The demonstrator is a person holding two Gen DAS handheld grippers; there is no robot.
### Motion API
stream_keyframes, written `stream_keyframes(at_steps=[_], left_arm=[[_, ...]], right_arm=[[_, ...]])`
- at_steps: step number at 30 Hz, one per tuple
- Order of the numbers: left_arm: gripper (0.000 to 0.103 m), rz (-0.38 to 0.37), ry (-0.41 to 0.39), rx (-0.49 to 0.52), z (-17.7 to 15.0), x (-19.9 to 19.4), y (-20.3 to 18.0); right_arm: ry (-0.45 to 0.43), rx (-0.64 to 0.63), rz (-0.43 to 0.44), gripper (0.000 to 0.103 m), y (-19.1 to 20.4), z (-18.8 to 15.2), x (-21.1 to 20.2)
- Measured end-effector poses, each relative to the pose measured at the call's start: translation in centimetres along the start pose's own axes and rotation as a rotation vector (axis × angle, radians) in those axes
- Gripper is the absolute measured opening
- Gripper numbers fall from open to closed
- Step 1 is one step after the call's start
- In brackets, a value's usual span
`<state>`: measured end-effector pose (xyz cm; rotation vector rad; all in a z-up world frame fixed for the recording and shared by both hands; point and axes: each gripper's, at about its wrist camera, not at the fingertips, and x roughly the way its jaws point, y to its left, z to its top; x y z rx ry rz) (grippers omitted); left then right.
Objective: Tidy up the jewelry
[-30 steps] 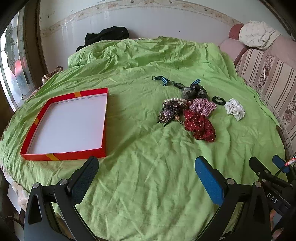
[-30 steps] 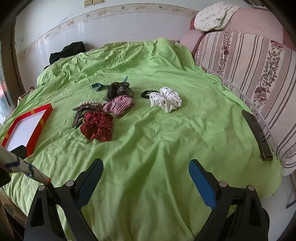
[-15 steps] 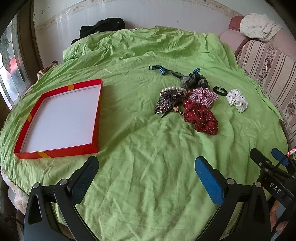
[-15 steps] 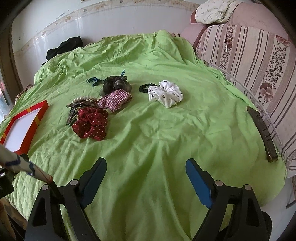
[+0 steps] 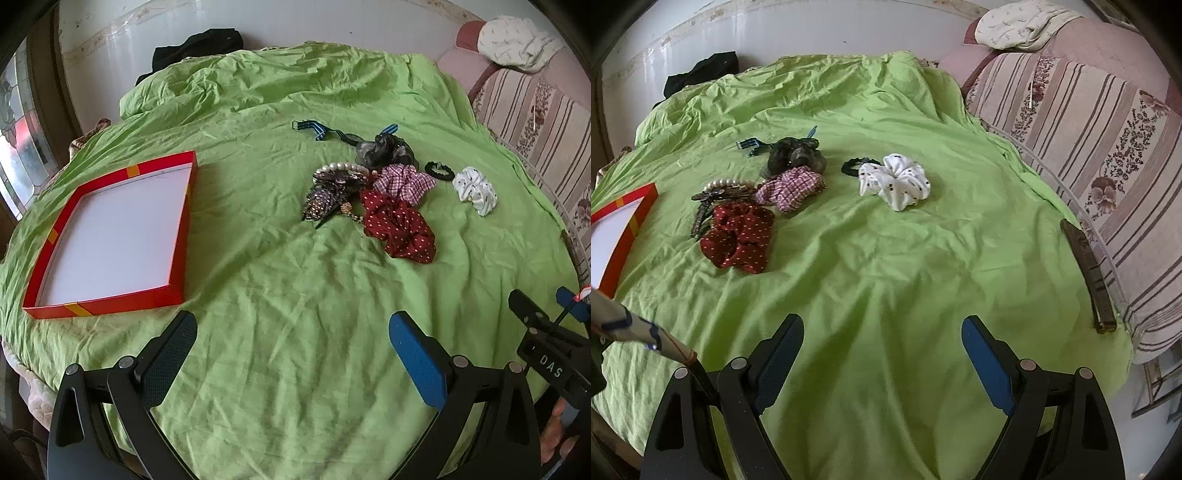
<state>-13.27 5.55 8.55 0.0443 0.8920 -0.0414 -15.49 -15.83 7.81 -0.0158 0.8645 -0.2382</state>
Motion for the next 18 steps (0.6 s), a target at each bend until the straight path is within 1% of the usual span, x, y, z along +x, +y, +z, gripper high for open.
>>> stream_keyframes(at_steps=[10, 18], left_arm=[[0.103, 0.012, 0.013, 0.056, 0.1, 0.4, -2.4], [0.103, 0.013, 0.028, 0.068, 0.1, 0.7, -3.2]], right_arm=[[-0.004, -0.003, -0.055, 0.090, -1.4, 0.2, 0.4], [0.007, 0.009, -0.078, 0.090, -2.4, 0.3, 0.8]])
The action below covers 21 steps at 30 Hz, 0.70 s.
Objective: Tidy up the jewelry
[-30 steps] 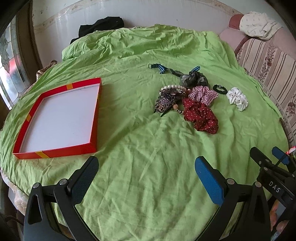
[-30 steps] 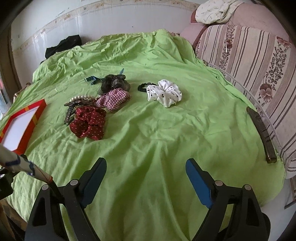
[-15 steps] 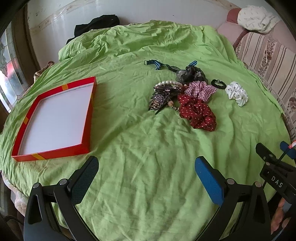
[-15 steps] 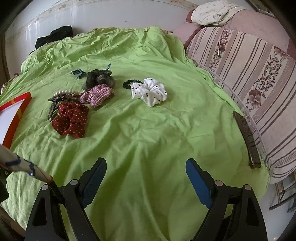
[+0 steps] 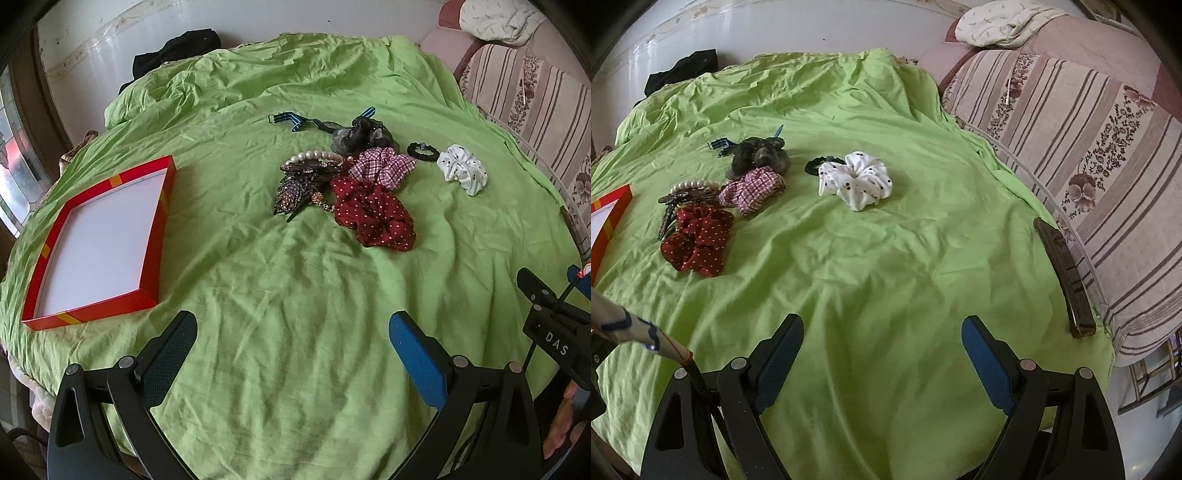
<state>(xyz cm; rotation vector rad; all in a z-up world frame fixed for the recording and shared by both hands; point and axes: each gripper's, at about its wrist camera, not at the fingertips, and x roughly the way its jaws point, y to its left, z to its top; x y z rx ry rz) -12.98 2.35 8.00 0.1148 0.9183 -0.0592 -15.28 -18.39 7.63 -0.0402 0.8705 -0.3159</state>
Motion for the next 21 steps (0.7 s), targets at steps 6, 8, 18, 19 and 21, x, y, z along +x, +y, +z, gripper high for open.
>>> stream_keyframes(at_steps=[6, 8, 18, 19, 21], left_arm=[[0.103, 0.002, 0.003, 0.010, 0.1, 0.2, -0.5], [0.103, 0.002, 0.006, 0.013, 0.1, 0.3, -0.7], [0.103, -0.002, 0.020, 0.014, 0.0, 0.8, -1.0], [0.103, -0.003, 0.022, 0.013, 0.0, 0.8, -0.9], [0.103, -0.005, 0.025, 0.010, 0.0, 1.0, -0.9]], right_arm=[[0.005, 0.007, 0.003, 0.090, -0.4, 0.0, 0.3], [0.006, 0.009, 0.004, 0.090, -0.5, 0.0, 0.4], [0.013, 0.011, -0.003, 0.090, -0.8, -0.1, 0.9], [0.014, 0.012, -0.002, 0.090, -0.8, -0.1, 0.9], [0.016, 0.012, -0.002, 0.090, -0.9, -0.1, 1.1]])
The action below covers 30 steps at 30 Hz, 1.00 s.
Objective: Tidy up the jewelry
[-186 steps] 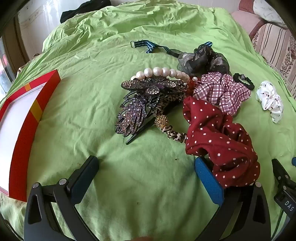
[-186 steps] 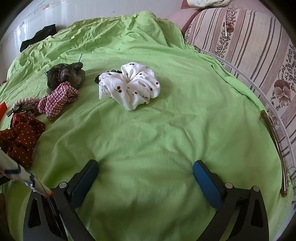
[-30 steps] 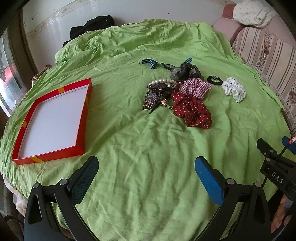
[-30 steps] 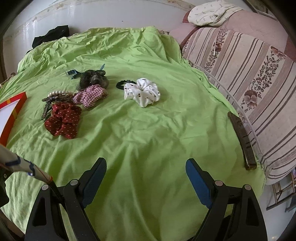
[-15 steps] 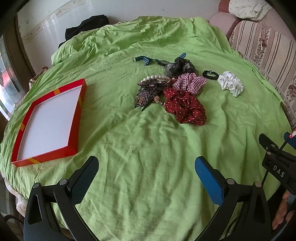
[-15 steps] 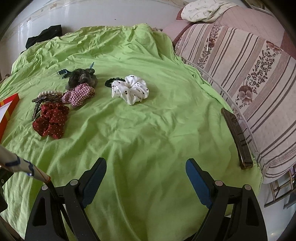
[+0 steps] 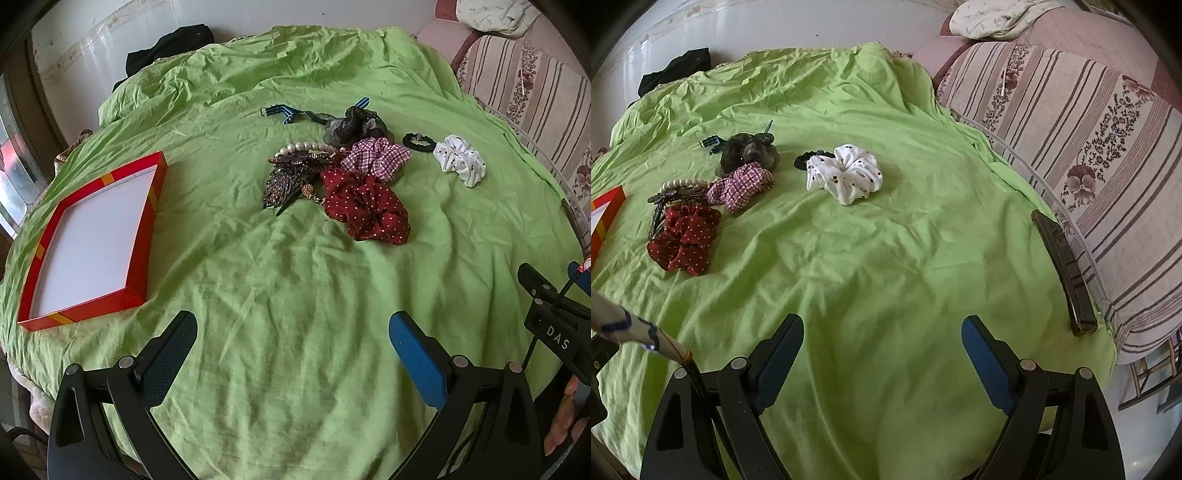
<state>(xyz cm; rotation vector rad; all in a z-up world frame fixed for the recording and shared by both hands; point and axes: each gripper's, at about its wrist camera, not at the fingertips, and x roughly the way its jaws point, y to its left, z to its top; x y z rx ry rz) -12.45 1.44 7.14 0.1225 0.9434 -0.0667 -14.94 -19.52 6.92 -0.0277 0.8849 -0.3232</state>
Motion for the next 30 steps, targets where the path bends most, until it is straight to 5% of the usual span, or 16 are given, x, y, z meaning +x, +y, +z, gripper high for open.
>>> stream_keyframes(at_steps=[20, 28, 30], left_arm=[[0.103, -0.040, 0.002, -0.061, 2.2, 1.5, 1.9], [0.103, -0.161, -0.044, -0.082, 7.8, 2.7, 2.4], [0.103, -0.206, -0.025, -0.079, 8.7, 3.8, 1.9]], right_arm=[[0.024, -0.016, 0.002, 0.091, 0.3, 0.3, 1.5], [0.008, 0.048, 0.235, 0.090, -0.8, 3.6, 2.7], [0.005, 0.072, 0.283, 0.082, -1.1, 4.6, 3.3]])
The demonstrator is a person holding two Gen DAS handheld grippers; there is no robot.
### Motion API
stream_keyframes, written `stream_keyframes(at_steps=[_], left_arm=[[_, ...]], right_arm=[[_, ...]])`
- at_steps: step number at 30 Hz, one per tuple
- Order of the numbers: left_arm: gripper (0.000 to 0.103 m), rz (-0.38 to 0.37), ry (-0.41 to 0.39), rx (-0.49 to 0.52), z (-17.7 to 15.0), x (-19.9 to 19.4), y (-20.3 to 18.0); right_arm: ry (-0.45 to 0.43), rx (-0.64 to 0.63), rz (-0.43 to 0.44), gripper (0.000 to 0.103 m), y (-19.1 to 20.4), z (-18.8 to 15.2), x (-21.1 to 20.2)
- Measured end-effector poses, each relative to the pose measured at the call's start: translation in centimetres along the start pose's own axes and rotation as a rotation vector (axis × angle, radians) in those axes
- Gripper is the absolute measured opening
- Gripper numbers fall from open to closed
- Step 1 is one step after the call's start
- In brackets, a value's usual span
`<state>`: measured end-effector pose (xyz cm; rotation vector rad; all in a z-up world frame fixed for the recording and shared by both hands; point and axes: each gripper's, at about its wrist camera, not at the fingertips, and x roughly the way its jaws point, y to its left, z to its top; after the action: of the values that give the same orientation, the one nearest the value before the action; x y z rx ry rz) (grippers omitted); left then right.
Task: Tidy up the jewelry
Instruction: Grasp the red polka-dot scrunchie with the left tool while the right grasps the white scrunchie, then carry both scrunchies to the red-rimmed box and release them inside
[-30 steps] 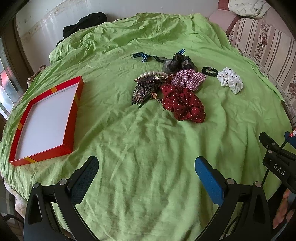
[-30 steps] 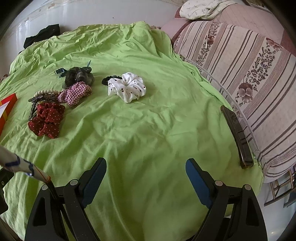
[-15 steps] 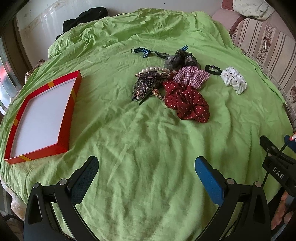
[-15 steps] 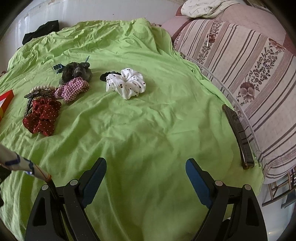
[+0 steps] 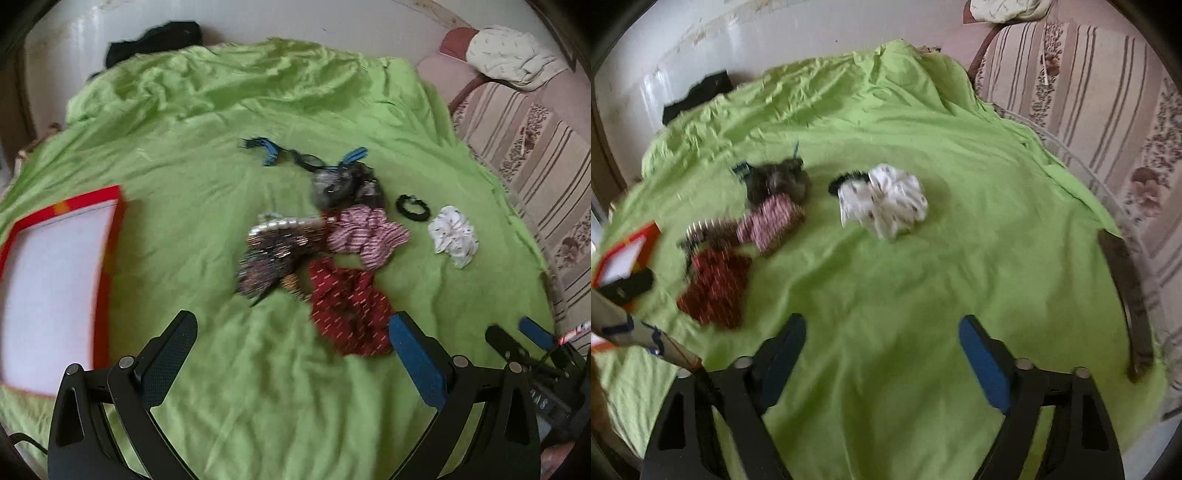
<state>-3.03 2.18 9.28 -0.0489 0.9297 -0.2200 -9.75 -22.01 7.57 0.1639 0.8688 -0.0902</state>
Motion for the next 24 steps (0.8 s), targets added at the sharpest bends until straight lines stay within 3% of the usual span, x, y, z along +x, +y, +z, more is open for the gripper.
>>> stream_keyframes(at_steps=[2, 10, 12, 14, 15, 16, 17, 18, 21, 24], left_arm=[[0.102, -0.040, 0.030, -0.013, 0.5, 1.5, -0.2], [0.085, -0.158, 0.150, -0.051, 1.3, 7.3, -1.4], [0.074, -0.176, 0.182, -0.064, 1.2, 8.3, -1.6], [0.046, -0.174, 0.215, -0.063, 0.8, 9.2, -1.9], [0.039, -0.156, 0.217, -0.052, 0.7, 9.5, -2.1], [0.028, -0.136, 0.207, -0.034, 0.6, 9.4, -2.3], [0.019, -0.135, 0.200, -0.023, 0.5, 9.3, -2.4], [0.018, -0.143, 0.198, -0.021, 0.5, 9.0, -2.5], [0.011, -0.173, 0.193, -0.031, 0.4, 8.1, -2.2], [0.011, -0.177, 0.151, -0.026, 0.3, 5.9, -1.8]], right_arm=[[-0.002, 0.036, 0.036, 0.080, -0.8, 1.4, 0.7], [-0.035, 0.098, 0.023, 0.080, -2.7, 6.7, 5.0], [-0.030, 0.096, 0.011, 0.080, -2.5, 7.4, 6.3], [-0.014, 0.082, 0.000, 0.080, -2.1, 7.9, 7.8], [-0.005, 0.077, -0.004, 0.078, -2.0, 8.0, 8.3], [0.004, 0.069, -0.008, 0.071, -1.8, 8.1, 8.8], [0.017, 0.061, -0.003, 0.046, -1.8, 8.1, 9.2], [0.036, 0.057, 0.009, 0.021, -1.6, 8.0, 9.5], [0.038, 0.073, 0.051, 0.006, -1.8, 7.7, 8.8], [0.013, 0.069, 0.070, 0.004, -1.5, 7.6, 7.0]])
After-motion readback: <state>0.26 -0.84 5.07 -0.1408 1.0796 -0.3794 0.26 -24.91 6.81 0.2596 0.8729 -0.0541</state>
